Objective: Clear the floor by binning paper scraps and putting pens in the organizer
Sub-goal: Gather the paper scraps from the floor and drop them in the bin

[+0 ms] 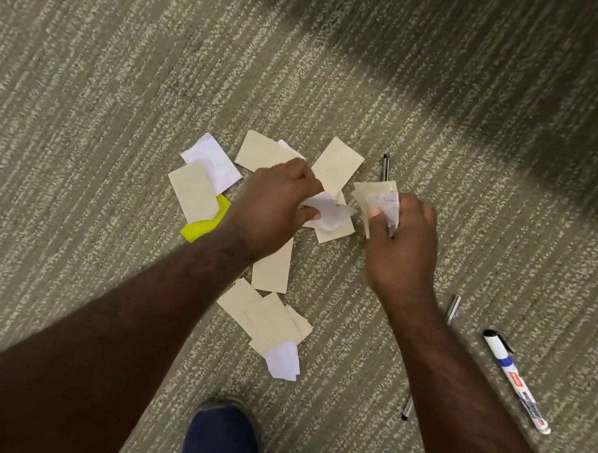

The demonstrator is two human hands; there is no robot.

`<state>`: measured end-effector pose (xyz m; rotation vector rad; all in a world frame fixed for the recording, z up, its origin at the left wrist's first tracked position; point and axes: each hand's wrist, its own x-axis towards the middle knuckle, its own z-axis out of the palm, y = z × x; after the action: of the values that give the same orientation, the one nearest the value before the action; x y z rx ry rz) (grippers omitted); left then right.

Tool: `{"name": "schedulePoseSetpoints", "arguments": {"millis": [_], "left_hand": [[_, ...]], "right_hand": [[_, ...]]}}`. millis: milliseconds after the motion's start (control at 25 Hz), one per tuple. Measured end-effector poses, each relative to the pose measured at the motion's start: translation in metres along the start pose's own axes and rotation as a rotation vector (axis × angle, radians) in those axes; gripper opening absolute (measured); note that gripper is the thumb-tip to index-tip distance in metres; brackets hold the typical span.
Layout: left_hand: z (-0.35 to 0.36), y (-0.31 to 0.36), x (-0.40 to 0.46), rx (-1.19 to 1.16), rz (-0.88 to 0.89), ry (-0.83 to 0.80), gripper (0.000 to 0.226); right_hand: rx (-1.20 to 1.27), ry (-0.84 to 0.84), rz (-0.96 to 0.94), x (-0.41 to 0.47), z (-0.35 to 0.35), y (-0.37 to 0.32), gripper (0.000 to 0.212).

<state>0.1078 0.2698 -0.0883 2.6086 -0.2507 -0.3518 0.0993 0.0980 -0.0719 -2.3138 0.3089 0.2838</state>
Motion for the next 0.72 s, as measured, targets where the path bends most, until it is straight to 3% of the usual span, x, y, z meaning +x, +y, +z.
{"name": "schedulePoseSetpoints", "arguments": {"millis": [160, 240, 360, 480, 600, 720], "left_hand": [[-0.016, -0.018, -0.030, -0.264, -0.108, 0.119, 0.026], [-0.023, -0.025, -0.045, -0.426, -0.267, 0.216, 0.031], [-0.031, -0.026, -0.054, -0.654, -0.462, 0.217, 0.031], [-0.035, -0.028, -0.049, -0.593, -0.473, 0.226, 0.036], [-0.038, -0.034, -0.032, -0.494, -0.472, 0.236, 0.042], [-0.035, -0.041, -0.012, -0.273, -0.408, 0.113, 0.043]], "right_hand": [[-0.099, -0.165, -0.178, 0.029, 0.018, -0.023, 0.028], [-0.223, -0.221, -0.270, 0.043, 0.034, -0.033, 0.023], [-0.278, -0.208, -0.247, 0.053, 0.046, -0.041, 0.027], [-0.116, -0.151, -0.179, 0.052, 0.037, -0.047, 0.030], [0.157, -0.146, 0.004, 0.036, 0.014, -0.045, 0.037], [0.088, -0.243, 0.083, 0.010, 0.012, -0.033, 0.031]]}}
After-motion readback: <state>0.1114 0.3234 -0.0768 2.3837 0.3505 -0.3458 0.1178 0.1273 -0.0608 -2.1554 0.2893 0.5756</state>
